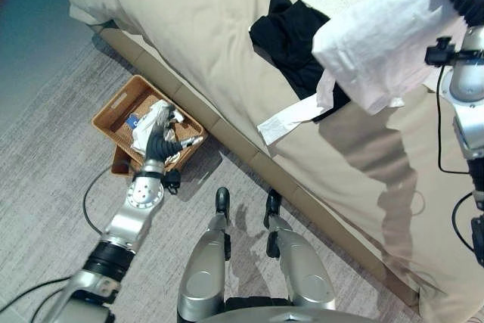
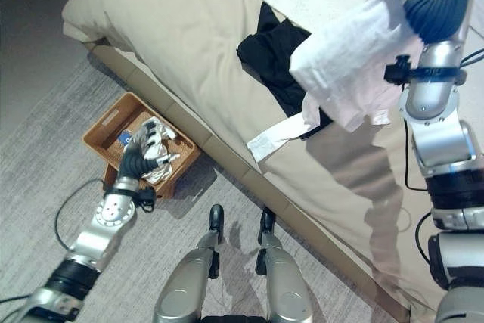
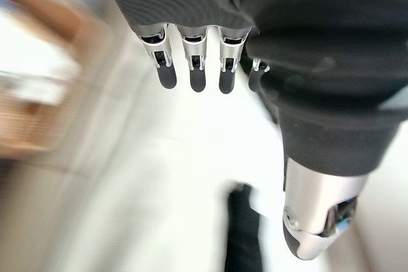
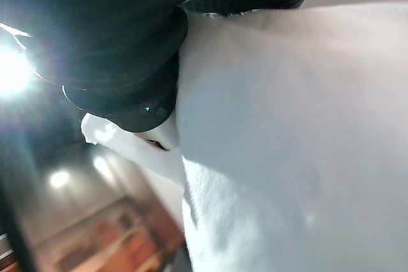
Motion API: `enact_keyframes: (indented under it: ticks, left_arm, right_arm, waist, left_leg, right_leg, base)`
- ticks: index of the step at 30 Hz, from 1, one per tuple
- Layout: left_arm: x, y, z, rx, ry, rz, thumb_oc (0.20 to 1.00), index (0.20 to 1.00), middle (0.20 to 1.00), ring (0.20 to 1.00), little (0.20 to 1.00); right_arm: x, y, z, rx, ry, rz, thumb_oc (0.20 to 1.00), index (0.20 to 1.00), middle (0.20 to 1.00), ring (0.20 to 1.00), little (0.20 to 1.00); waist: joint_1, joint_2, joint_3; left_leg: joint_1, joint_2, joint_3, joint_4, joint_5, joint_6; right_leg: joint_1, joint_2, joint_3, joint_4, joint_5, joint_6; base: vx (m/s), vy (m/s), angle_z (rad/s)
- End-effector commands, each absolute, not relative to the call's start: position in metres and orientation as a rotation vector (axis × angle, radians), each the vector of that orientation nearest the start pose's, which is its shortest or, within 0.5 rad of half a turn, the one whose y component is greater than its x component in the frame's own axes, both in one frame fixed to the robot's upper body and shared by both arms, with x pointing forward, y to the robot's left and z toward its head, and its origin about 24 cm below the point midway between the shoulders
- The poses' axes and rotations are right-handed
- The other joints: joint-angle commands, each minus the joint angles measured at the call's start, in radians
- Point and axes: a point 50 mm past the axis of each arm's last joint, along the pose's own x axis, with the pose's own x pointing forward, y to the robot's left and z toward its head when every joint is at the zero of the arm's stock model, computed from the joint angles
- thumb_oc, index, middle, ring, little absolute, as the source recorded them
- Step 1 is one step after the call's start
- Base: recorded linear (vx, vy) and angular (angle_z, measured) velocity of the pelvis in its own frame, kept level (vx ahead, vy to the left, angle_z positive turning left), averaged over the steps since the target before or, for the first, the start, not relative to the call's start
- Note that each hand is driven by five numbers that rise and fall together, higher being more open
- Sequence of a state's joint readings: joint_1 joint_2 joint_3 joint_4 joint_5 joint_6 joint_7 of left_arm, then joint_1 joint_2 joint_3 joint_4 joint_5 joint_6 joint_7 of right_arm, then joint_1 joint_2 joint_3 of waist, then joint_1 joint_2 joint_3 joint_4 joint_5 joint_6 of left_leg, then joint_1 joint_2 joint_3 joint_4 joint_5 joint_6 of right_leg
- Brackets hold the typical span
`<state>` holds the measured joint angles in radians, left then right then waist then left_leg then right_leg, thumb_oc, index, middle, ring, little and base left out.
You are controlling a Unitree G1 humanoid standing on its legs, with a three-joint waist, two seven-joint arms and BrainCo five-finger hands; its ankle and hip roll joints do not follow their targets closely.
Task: Pick up clothes into the bucket
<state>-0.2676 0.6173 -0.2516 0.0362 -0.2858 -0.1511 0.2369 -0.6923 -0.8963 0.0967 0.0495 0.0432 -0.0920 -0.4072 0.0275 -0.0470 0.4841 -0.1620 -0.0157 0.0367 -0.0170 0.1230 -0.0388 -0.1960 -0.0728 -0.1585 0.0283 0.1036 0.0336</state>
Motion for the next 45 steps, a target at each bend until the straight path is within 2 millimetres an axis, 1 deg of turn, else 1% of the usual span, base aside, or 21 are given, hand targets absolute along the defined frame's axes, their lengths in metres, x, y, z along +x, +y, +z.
enact_keyframes:
  ticks: [1, 2, 6, 7, 8, 9, 12, 13, 16, 21, 22, 27, 31, 36, 37, 38, 41, 42, 43, 44, 45]
  left_arm:
    - [0.288, 0.189, 0.132, 0.396, -0.393, -0.125, 1.0, 1.0, 1.0, 1.0, 1.0]
    - [0.289, 0.181, 0.142, 0.417, -0.433, -0.169, 1.0, 1.0, 1.0, 1.0, 1.0]
    - [0.293, 0.159, 0.161, 0.467, -0.503, -0.284, 1.0, 1.0, 1.0, 1.0, 1.0]
    - [0.296, 0.146, 0.163, 0.481, -0.507, -0.342, 1.0, 1.0, 1.0, 1.0, 1.0]
    - [0.296, 0.146, 0.163, 0.48, -0.508, -0.343, 1.0, 1.0, 1.0, 1.0, 1.0]
    - [0.298, 0.136, 0.167, 0.509, -0.526, -0.391, 1.0, 1.0, 1.0, 1.0, 1.0]
    - [0.3, 0.123, 0.174, 0.532, -0.555, -0.445, 1.0, 1.0, 1.0, 1.0, 1.0]
    - [0.303, 0.115, 0.172, 0.531, -0.544, -0.473, 1.0, 1.0, 1.0, 1.0, 1.0]
    - [0.303, 0.111, 0.17, 0.529, -0.54, -0.496, 1.0, 1.0, 1.0, 1.0, 1.0]
    - [0.304, 0.092, 0.161, 0.513, -0.494, -0.588, 1.0, 1.0, 1.0, 1.0, 1.0]
    - [0.305, 0.084, 0.159, 0.501, -0.477, -0.626, 1.0, 1.0, 1.0, 1.0, 1.0]
    - [0.308, 0.072, 0.152, 0.459, -0.441, -0.649, 1.0, 1.0, 1.0, 1.0, 1.0]
    - [0.312, 0.06, 0.138, 0.421, -0.376, -0.651, 1.0, 1.0, 1.0, 1.0, 1.0]
    - [0.315, 0.062, 0.128, 0.442, -0.329, -0.63, 1.0, 1.0, 1.0, 1.0, 1.0]
    - [0.315, 0.087, 0.107, 0.527, -0.268, -0.569, 1.0, 1.0, 1.0, 1.0, 1.0]
    - [0.308, 0.11, 0.079, 0.551, -0.144, -0.569, 1.0, 1.0, 1.0, 1.0, 1.0]
    - [0.3, 0.106, 0.066, 0.512, -0.104, -0.599, 1.0, 1.0, 1.0, 1.0, 1.0]
    - [0.298, 0.104, 0.063, 0.496, -0.091, -0.609, 0.401, 0.401, 0.401, 0.401, 0.401]
    - [0.299, 0.099, 0.063, 0.468, -0.09, -0.616, 0.2, 0.2, 0.2, 0.2, 0.2]
    - [0.298, 0.096, 0.065, 0.434, -0.095, -0.621, 0.2, 0.2, 0.2, 0.2, 0.2]
    - [0.297, 0.093, 0.068, 0.41, -0.105, -0.629, 0.2, 0.2, 0.2, 0.2, 0.2]
  right_arm:
    - [0.295, -0.223, 0.298, -0.656, -0.904, -0.172, 0.2, 0.2, 0.2, 0.2, 0.2]
    - [0.295, -0.215, 0.292, -0.643, -0.885, -0.106, 0.2, 0.2, 0.2, 0.2, 0.2]
    - [0.292, -0.193, 0.274, -0.632, -0.815, 0.118, 0.2, 0.2, 0.2, 0.2, 0.2]
    - [0.29, -0.183, 0.269, -0.636, -0.788, 0.204, 0.2, 0.2, 0.2, 0.2, 0.2]
    - [0.29, -0.184, 0.269, -0.637, -0.788, 0.203, 0.2, 0.2, 0.2, 0.2, 0.2]
    - [0.289, -0.174, 0.266, -0.646, -0.778, 0.271, 0.2, 0.2, 0.2, 0.2, 0.2]
    - [0.287, -0.163, 0.262, -0.67, -0.754, 0.364, 0.2, 0.2, 0.2, 0.2, 0.2]
    - [0.285, -0.153, 0.259, -0.678, -0.745, 0.433, 0.2, 0.2, 0.2, 0.2, 0.2]
    - [0.28, -0.146, 0.255, -0.664, -0.74, 0.498, 0.2, 0.2, 0.2, 0.2, 0.2]
    - [0.27, -0.127, 0.251, -0.618, -0.749, 0.626, 0.2, 0.2, 0.2, 0.2, 0.2]
    - [0.266, -0.118, 0.251, -0.595, -0.762, 0.672, 0.2, 0.2, 0.2, 0.2, 0.2]
    - [0.257, -0.103, 0.255, -0.532, -0.805, 0.747, 0.2, 0.2, 0.2, 0.2, 0.2]
    - [0.249, -0.094, 0.26, -0.476, -0.859, 0.774, 0.2, 0.2, 0.2, 0.2, 0.2]
    - [0.242, -0.094, 0.274, -0.443, -0.949, 0.739, 0.2, 0.2, 0.2, 0.2, 0.2]
    - [0.244, -0.098, 0.276, -0.461, -0.951, 0.705, 0.2, 0.2, 0.2, 0.2, 0.2]
    - [0.243, -0.1, 0.282, -0.46, -0.981, 0.704, 0.2, 0.2, 0.2, 0.2, 0.2]
    - [0.241, -0.094, 0.28, -0.417, -0.986, 0.732, 0.2, 0.2, 0.2, 0.2, 0.2]
    - [0.24, -0.094, 0.28, -0.412, -0.99, 0.734, 0.2, 0.2, 0.2, 0.2, 0.2]
    - [0.239, -0.093, 0.278, -0.405, -0.988, 0.742, 0.2, 0.2, 0.2, 0.2, 0.2]
    - [0.239, -0.093, 0.277, -0.406, -0.984, 0.746, 0.2, 0.2, 0.2, 0.2, 0.2]
    - [0.239, -0.094, 0.276, -0.412, -0.982, 0.746, 0.523, 0.523, 0.523, 0.523, 0.523]
  waist:
    - [-0.042, -0.009, -0.205]
    - [-0.047, -0.006, -0.22]
    - [-0.065, 0.003, -0.274]
    - [-0.073, 0.006, -0.298]
    - [-0.072, 0.006, -0.297]
    - [-0.077, 0.007, -0.31]
    - [-0.084, 0.009, -0.338]
    - [-0.087, 0.007, -0.346]
    - [-0.088, 0.01, -0.365]
    - [-0.094, 0.012, -0.391]
    - [-0.095, 0.013, -0.399]
    - [-0.098, 0.012, -0.405]
    - [-0.1, 0.011, -0.407]
    - [-0.1, 0.012, -0.403]
    - [-0.095, 0.012, -0.402]
    - [-0.088, 0.012, -0.4]
    - [-0.085, 0.01, -0.399]
    - [-0.085, 0.01, -0.4]
    - [-0.086, 0.009, -0.4]
    - [-0.086, 0.008, -0.4]
    - [-0.087, 0.008, -0.401]
  left_leg:
    - [-0.008, -0.017, -0.045, 0.027, -0.073, 0.005]
    - [0.006, -0.016, -0.042, 0.024, -0.078, 0.005]
    - [0.054, -0.01, -0.022, 0.009, -0.089, 0.004]
    - [0.077, -0.007, -0.012, -0.001, -0.094, 0.004]
    - [0.08, -0.006, -0.011, -0.003, -0.093, 0.004]
    - [0.088, -0.005, -0.008, -0.005, -0.096, 0.005]
    - [0.118, 0.0, 0.005, -0.019, -0.099, 0.003]
    - [0.128, 0.003, 0.01, -0.023, -0.099, 0.003]
    - [0.15, 0.005, 0.021, -0.035, -0.102, 0.003]
    - [0.18, 0.009, 0.031, -0.043, -0.107, 0.004]
    - [0.187, 0.008, 0.031, -0.044, -0.109, 0.006]
    - [0.184, 0.009, 0.034, -0.039, -0.104, 0.008]
    - [0.184, 0.009, 0.032, -0.035, -0.106, 0.011]
    - [0.189, 0.009, 0.035, -0.031, -0.111, 0.016]
    - [0.19, 0.01, 0.037, -0.029, -0.112, 0.016]
    - [0.19, 0.01, 0.039, -0.027, -0.114, 0.017]
    - [0.189, 0.01, 0.043, -0.022, -0.116, 0.017]
    - [0.189, 0.011, 0.044, -0.022, -0.116, 0.017]
    - [0.188, 0.011, 0.042, -0.02, -0.116, 0.017]
    - [0.188, 0.01, 0.041, -0.02, -0.116, 0.017]
    - [0.187, 0.01, 0.039, -0.02, -0.116, 0.017]
  right_leg:
    - [0.024, -0.058, 0.01, 0.032, -0.048, 0.101]
    - [0.037, -0.058, 0.015, 0.028, -0.05, 0.101]
    - [0.076, -0.056, 0.028, 0.014, -0.054, 0.104]
    - [0.094, -0.053, 0.033, 0.003, -0.054, 0.105]
    - [0.096, -0.053, 0.034, 0.002, -0.054, 0.105]
    - [0.104, -0.052, 0.038, -0.002, -0.053, 0.106]
    - [0.128, -0.049, 0.047, -0.019, -0.051, 0.108]
    - [0.135, -0.047, 0.049, -0.024, -0.049, 0.11]
    - [0.155, -0.044, 0.055, -0.038, -0.047, 0.112]
    - [0.179, -0.041, 0.062, -0.047, -0.049, 0.114]
    - [0.188, -0.041, 0.064, -0.051, -0.05, 0.114]
    - [0.184, -0.042, 0.068, -0.05, -0.043, 0.112]
    - [0.187, -0.042, 0.066, -0.05, -0.044, 0.11]
    - [0.19, -0.04, 0.069, -0.052, -0.04, 0.112]
    - [0.189, -0.04, 0.073, -0.053, -0.04, 0.111]
    - [0.188, -0.041, 0.077, -0.052, -0.038, 0.111]
    - [0.186, -0.038, 0.085, -0.05, -0.038, 0.108]
    - [0.187, -0.038, 0.085, -0.049, -0.039, 0.108]
    - [0.187, -0.038, 0.083, -0.047, -0.041, 0.108]
    - [0.187, -0.037, 0.082, -0.047, -0.042, 0.107]
    - [0.188, -0.038, 0.081, -0.048, -0.042, 0.108]
  base:
    - [0.11, -0.007, -0.02]
    - [0.06, -0.005, -0.05]
    - [0.09, -0.01, -0.11]
    - [0.08, -0.011, -0.1]
    - [0.07, -0.014, -0.09]
    - [0.04, -0.007, -0.05]
    - [0.06, -0.014, -0.13]
    - [0.03, -0.02, -0.14]
    - [0.05, -0.011, -0.16]
    - [0.05, -0.006, -0.11]
    - [0.0, 0.0, 0.0]
    - [0.0, 0.0, 0.0]
    - [0.0, 0.0, 0.0]
    - [0.0, 0.0, 0.0]
    - [0.0, 0.0, 0.0]
    - [-0.01, 0.019, -0.04]
    - [-0.01, 0.012, -0.17]
    - [0.0, 0.004, -0.15]
    - [0.0, 0.0, 0.0]
    - [0.0, 0.004, 0.05]
    - [0.0, 0.0, 0.0]
